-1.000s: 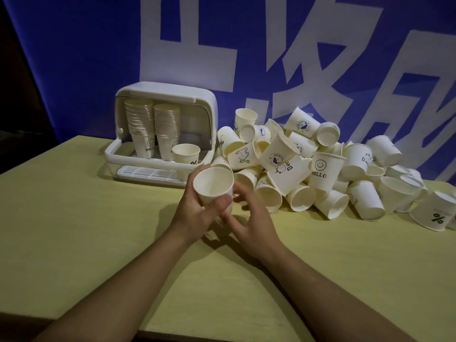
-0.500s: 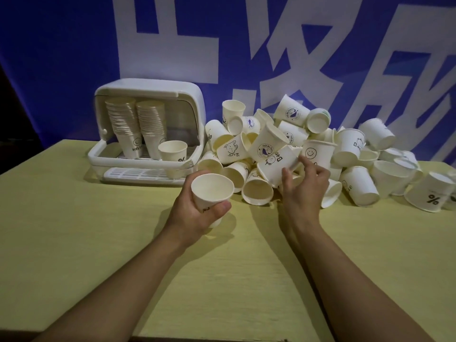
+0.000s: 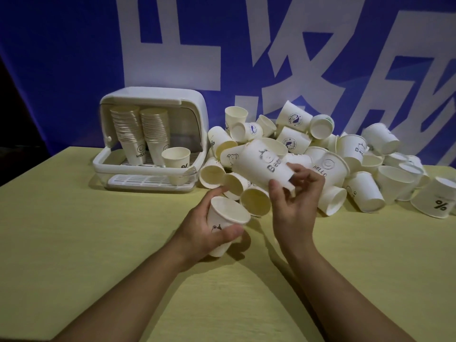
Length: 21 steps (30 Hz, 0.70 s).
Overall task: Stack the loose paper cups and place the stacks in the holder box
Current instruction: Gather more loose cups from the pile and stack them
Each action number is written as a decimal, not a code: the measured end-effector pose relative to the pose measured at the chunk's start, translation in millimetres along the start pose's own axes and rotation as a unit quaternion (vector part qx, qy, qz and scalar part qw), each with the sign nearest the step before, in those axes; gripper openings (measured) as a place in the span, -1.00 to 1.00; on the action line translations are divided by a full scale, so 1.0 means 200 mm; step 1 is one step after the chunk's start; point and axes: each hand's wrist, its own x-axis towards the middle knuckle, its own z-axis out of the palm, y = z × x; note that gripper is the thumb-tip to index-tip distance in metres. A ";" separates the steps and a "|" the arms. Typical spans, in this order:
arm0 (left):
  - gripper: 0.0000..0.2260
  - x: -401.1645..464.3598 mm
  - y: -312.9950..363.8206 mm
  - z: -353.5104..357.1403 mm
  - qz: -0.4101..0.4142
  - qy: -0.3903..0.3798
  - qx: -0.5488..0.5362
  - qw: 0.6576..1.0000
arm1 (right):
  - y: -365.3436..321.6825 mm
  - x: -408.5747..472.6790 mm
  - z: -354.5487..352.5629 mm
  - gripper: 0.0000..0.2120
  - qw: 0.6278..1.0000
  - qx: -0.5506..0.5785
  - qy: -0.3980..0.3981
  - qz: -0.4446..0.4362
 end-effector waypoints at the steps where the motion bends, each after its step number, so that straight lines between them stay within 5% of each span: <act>1: -0.22 0.00 0.01 0.00 -0.003 -0.006 -0.003 1.000 | 0.00 -0.02 0.02 -0.58 1.000 -0.004 -0.028 -0.005; 5: -0.28 0.00 0.02 0.00 -0.007 -0.001 -0.011 1.000 | 0.02 -0.07 0.03 -0.48 0.988 -0.070 -0.139 0.013; 8: -0.31 0.00 0.03 0.01 -0.005 0.002 -0.020 1.000 | 0.02 -0.10 0.04 -0.75 0.976 -0.089 -0.193 0.045; 11: -0.34 0.00 0.03 0.01 0.007 0.012 -0.014 1.000 | 0.02 -0.11 0.06 -0.87 0.976 -0.071 -0.191 0.072; 15: -0.31 0.00 0.04 0.01 0.013 0.017 -0.005 1.000 | 0.03 -0.10 0.04 -0.60 0.973 -0.102 -0.201 0.047; 19: -0.14 0.00 0.05 -0.01 0.030 0.077 -0.001 0.997 | 0.03 -0.09 0.03 -0.79 0.955 -0.176 -0.233 0.041; 21: -0.23 -0.01 0.06 -0.02 0.035 0.090 0.016 0.995 | 0.03 -0.09 0.03 -0.77 0.947 -0.187 -0.253 0.060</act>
